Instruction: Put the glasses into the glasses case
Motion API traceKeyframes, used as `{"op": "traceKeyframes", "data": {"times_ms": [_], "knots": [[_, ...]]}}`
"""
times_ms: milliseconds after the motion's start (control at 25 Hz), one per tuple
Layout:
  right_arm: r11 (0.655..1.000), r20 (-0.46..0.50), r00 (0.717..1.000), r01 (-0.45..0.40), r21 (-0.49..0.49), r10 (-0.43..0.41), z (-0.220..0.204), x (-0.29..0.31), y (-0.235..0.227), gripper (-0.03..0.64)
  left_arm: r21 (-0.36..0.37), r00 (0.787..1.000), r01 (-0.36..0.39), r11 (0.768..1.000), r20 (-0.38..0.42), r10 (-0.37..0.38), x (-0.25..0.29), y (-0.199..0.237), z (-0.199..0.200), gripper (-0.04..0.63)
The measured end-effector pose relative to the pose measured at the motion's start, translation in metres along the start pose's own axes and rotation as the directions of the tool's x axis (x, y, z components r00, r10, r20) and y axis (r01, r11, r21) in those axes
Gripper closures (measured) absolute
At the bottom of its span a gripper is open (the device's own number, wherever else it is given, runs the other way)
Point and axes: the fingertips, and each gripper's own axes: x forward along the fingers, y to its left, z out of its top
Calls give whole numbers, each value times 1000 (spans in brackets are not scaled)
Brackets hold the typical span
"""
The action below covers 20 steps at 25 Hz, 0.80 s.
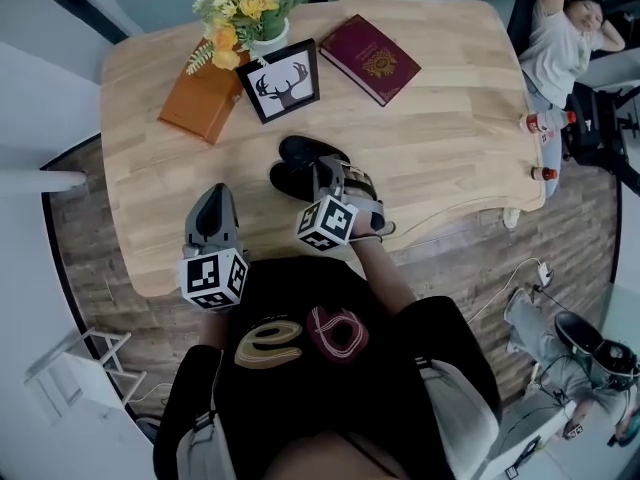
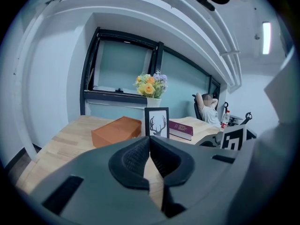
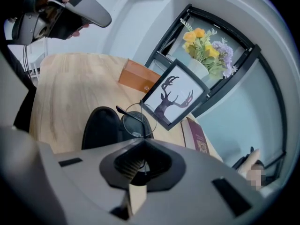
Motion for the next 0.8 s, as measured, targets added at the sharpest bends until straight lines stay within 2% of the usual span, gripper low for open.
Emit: {"op": "traceKeyframes", "data": {"times_ms": [800], "knots": [[998, -112, 993, -49, -40, 45, -13, 32, 8, 603, 11, 1000, -9, 1000, -26, 9, 5, 4, -1, 577]]}}
